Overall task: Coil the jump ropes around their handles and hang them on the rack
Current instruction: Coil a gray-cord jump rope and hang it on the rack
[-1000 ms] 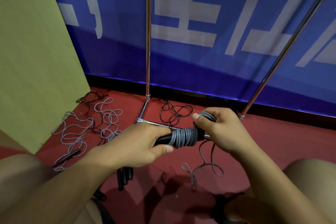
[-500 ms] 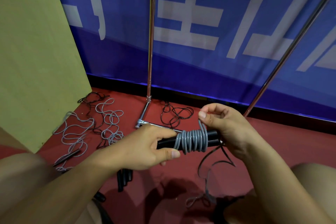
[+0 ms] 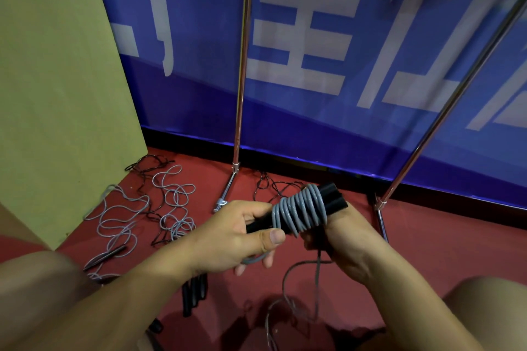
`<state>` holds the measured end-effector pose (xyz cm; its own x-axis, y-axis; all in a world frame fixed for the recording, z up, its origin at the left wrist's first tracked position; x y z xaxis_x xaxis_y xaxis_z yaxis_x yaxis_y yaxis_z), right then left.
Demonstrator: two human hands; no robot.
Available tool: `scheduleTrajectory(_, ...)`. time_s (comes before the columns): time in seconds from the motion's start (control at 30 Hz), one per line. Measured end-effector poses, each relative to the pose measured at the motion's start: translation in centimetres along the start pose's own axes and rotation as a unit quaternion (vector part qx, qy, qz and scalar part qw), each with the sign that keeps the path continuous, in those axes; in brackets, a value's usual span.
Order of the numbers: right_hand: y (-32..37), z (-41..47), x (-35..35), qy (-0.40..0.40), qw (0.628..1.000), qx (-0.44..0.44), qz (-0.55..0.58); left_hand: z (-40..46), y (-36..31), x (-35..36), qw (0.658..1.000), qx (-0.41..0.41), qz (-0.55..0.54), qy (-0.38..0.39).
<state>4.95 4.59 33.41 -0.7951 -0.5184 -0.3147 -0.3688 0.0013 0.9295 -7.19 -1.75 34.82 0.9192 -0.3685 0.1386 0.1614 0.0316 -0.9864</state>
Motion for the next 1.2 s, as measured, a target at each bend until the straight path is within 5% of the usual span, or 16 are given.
scheduleTrajectory(0.47,0.2,-0.2,2.6,0.042,0.996,-0.028,0.075,0.9,0.4,-1.2,0.992,0.028,-0.071,-0.103)
scheduleTrajectory(1.2,-0.6,-0.4,2.9,0.024,0.991,-0.06,-0.12,1.5,1.6,-5.3,0.958,0.012,0.135,-0.253)
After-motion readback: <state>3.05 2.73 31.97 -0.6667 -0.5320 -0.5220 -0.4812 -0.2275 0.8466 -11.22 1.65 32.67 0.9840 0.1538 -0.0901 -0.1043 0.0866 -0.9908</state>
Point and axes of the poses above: each hand's wrist, its own z-axis towards the middle knuckle, its own x-axis out of the palm, y = z × x, the point moved 8 cm from there along z, towards the middle knuckle, and after that the axes turned 15 degrees about -z, right-handed, at the moved point
